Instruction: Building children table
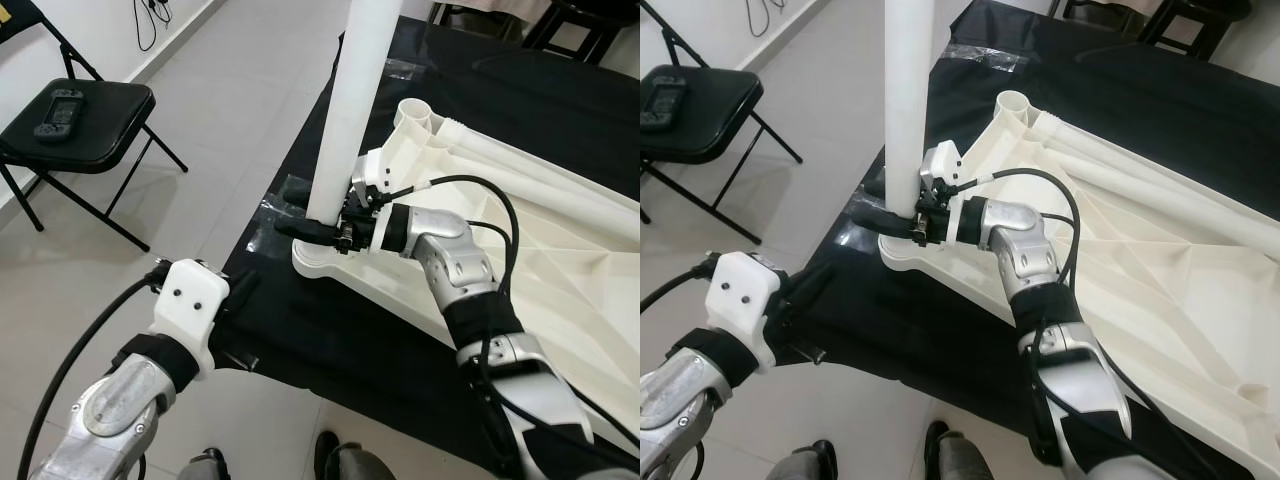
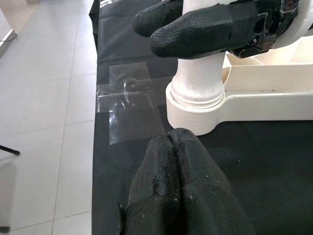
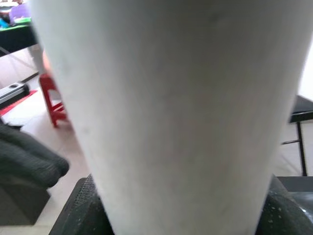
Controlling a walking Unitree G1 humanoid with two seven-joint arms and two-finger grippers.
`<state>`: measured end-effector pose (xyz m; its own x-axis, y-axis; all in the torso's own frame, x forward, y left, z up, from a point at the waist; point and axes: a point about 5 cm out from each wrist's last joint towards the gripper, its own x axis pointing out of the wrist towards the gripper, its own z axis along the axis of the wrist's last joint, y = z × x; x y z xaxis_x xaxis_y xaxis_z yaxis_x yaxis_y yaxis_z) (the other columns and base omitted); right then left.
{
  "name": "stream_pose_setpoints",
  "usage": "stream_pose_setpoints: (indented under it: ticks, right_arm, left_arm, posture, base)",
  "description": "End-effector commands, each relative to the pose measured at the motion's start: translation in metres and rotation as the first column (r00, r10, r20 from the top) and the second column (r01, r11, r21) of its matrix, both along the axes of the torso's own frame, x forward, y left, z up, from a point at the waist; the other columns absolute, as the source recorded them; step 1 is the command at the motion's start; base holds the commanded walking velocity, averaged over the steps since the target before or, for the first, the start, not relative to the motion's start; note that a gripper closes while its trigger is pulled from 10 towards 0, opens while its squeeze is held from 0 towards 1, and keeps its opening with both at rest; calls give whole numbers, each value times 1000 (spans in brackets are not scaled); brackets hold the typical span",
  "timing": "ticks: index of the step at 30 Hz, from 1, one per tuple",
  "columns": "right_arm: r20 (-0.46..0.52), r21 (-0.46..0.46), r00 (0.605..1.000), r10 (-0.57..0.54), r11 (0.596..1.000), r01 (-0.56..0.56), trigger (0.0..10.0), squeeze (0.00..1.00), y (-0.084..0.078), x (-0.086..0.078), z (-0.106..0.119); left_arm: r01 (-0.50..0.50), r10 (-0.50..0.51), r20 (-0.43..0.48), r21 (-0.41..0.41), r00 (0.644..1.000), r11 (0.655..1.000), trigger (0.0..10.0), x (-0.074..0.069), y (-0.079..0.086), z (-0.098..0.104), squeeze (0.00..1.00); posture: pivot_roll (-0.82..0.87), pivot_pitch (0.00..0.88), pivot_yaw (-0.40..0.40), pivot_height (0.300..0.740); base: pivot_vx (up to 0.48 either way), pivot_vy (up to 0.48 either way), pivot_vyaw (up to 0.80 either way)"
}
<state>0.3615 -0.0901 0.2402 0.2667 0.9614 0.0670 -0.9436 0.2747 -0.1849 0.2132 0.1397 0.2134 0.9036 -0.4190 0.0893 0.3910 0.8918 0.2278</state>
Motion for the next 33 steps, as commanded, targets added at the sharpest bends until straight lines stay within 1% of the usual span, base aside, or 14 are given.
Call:
stream_pose_setpoints:
  ticks: [1,6,7,8,11,21,22,23,25,26,30,31,32,33]
  right_arm:
    - [-80,33,992,-97,994,100,0,0,-7,-1,-17]
    - [-118,25,925,-362,930,367,0,0,-7,-3,-35]
    - [-154,-39,810,-566,823,567,0,0,-6,-17,-59]
    - [-154,-39,810,-566,823,567,0,0,-6,-17,-59]
    - [-126,-124,637,-761,649,751,0,0,-6,-36,-83]
    - [-124,-103,656,-745,667,738,0,0,16,-19,-75]
    - [-125,-96,653,-747,665,741,7059,0,17,-19,-73]
    - [-124,-77,653,-747,664,744,10000,0,17,-17,-68]
    - [-123,-49,681,-722,690,723,10000,0,19,-16,-61]
    - [-129,-5,724,-678,730,683,10000,1000,20,-14,-52]
    - [-122,93,843,-524,839,536,10000,1000,25,-12,-25]
    - [-103,126,892,-439,884,450,10000,867,25,-12,-13]
    - [-81,138,921,-380,911,388,10000,141,23,-12,-5]
    - [-81,138,921,-380,911,388,10000,141,23,-12,-5]
  left_arm:
    - [11,-12,-23,-10,1000,1000,10000,-3,-3,-5,0]
    - [10,-10,-23,-9,1000,1000,10000,-3,-2,-4,0]
    - [9,-9,-25,-9,1000,1000,10000,-3,-1,-4,0]
    - [9,-9,-25,-9,1000,1000,10000,-3,-1,-4,0]
    - [21,-21,-31,-9,999,1000,10000,-3,-2,-6,0]
    - [5,-5,-14,-2,1000,1000,10000,0,0,-3,0]
    - [5,-5,-14,-2,1000,1000,10000,0,0,-3,0]
    - [6,-6,-14,-3,1000,1000,10000,0,0,-3,0]
    - [9,-9,-15,-3,1000,1000,10000,0,-1,-3,0]
    - [11,-11,-15,-4,1000,1000,10000,1,-2,-3,0]
    - [10,-10,-13,-4,1000,1000,10000,1,-1,-3,0]
    - [7,-7,-12,-5,1000,1000,10000,2,-1,-3,0]
    - [4,-4,-10,-5,1000,1000,10000,2,0,-2,0]
    - [4,-4,-10,-5,1000,1000,10000,2,0,-2,0]
  posture:
    - [111,287,-149,740]
    - [110,290,-152,740]
    - [99,295,-140,740]
    - [99,295,-140,740]
    - [101,278,-133,740]
    - [118,276,-142,740]
    - [118,276,-142,740]
    - [114,276,-140,740]
    - [112,275,-142,740]
    - [112,274,-143,740]
    - [114,271,-147,740]
    - [115,270,-148,740]
    - [117,270,-148,740]
    - [117,270,-148,740]
  base:
    - [0,0,0]
    - [0,0,0]
    - [0,0,0]
    - [0,0,0]
    - [0,0,0]
    - [0,0,0]
    - [0,0,0]
    - [0,0,0]
    - [0,0,0]
    - [0,0,0]
    - [0,0,0]
    - [0,0,0]
    - [0,0,0]
    - [0,0,0]
